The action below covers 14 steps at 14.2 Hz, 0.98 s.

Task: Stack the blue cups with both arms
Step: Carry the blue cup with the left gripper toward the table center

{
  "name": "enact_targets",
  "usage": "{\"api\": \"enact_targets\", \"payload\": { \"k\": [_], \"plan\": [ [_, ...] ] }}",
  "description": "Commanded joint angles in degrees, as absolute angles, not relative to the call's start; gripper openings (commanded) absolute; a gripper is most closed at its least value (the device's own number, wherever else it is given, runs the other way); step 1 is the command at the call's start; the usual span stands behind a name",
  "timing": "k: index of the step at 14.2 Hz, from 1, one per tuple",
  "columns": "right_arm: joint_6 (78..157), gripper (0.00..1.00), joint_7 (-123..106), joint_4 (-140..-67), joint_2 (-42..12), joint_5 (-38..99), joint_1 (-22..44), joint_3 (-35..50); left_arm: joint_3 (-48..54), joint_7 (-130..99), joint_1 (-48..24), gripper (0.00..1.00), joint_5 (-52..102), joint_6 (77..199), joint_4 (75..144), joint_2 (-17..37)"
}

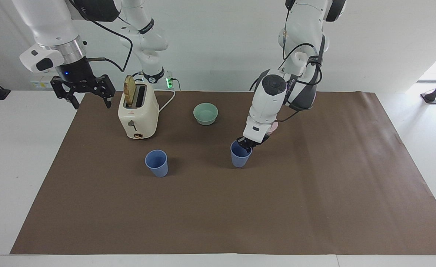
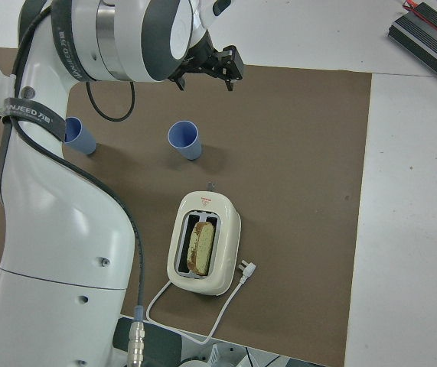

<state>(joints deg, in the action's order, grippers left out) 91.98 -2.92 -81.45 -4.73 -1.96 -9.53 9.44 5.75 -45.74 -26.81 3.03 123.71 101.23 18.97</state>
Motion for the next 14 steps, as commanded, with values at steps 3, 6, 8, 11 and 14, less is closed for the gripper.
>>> {"api": "enact_targets", "payload": {
  "k": [3,6,8,11,14],
  "plan": [
    [91.2,1.0,-4.0,-82.4,-3.6,-1.7,-10.2,9.9,4.7,-45.9,-29.0,0.0,3.2,127.5,104.3,17.8],
    [91.2,1.0,-4.0,-82.4,-3.6,-1.7,-10.2,9.9,4.6,-46.0,-29.3,0.0,3.2,128.8,104.9,18.3],
    [91.2,1.0,-4.0,-82.4,-3.6,-1.7,-10.2,9.9,4.6,-46.1,-29.2,0.21,3.2,128.9,104.2,19.3],
    [91.3,1.0,-4.0,-82.4,-3.6,-1.7,-10.2,9.9,4.4,-45.8,-28.4,1.0,2.7,125.6,102.5,18.4],
    [91.3,1.0,-4.0,-82.4,-3.6,-1.7,-10.2,9.9,3.4,-42.2,-26.4,1.0,2.4,119.9,101.9,14.3]
  ]
}}
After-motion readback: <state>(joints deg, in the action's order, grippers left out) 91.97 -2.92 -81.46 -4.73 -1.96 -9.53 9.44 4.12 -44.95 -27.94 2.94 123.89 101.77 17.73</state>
